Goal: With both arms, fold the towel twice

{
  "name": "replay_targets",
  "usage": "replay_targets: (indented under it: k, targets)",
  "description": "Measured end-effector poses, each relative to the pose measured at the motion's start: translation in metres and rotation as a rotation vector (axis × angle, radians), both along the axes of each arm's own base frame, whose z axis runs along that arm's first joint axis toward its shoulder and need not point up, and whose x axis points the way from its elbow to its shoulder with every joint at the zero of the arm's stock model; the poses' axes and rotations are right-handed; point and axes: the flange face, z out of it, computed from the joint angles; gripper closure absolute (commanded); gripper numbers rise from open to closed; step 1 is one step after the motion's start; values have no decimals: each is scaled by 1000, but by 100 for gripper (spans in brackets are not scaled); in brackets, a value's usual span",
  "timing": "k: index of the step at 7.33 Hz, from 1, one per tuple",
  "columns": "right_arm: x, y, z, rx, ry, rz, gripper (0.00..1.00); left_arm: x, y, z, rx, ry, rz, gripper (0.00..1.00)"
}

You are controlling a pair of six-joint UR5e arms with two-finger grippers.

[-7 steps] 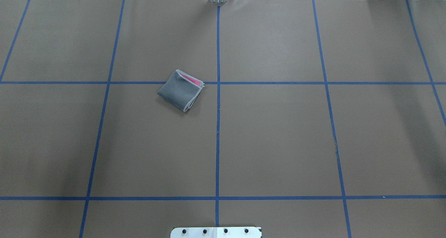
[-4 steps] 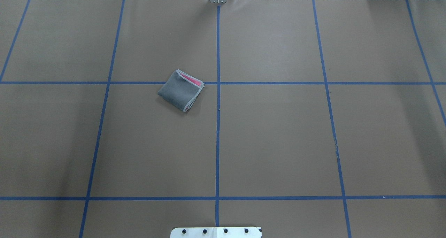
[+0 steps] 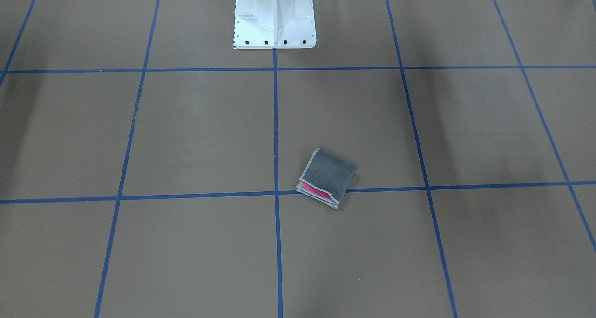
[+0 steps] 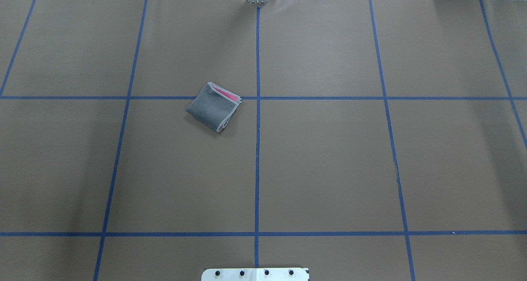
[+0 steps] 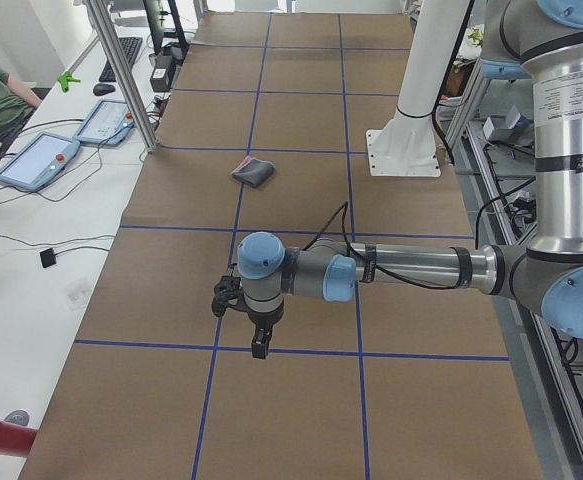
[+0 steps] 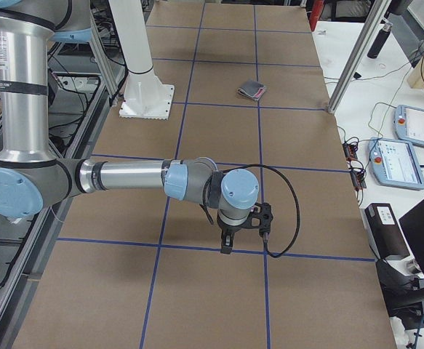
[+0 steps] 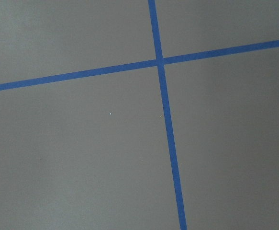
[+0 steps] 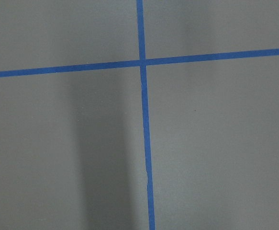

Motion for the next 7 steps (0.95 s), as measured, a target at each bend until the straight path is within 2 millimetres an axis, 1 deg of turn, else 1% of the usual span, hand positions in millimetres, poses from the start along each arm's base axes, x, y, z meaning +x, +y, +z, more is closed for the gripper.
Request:
replay_targets:
  k: [3,7]
  targets:
    - [0,7,11,26,13,3,0,0,1,2,-3,-1,0,0]
    - [0,3,8,19,20,22,0,0,0,4,-9,-2,-1,0]
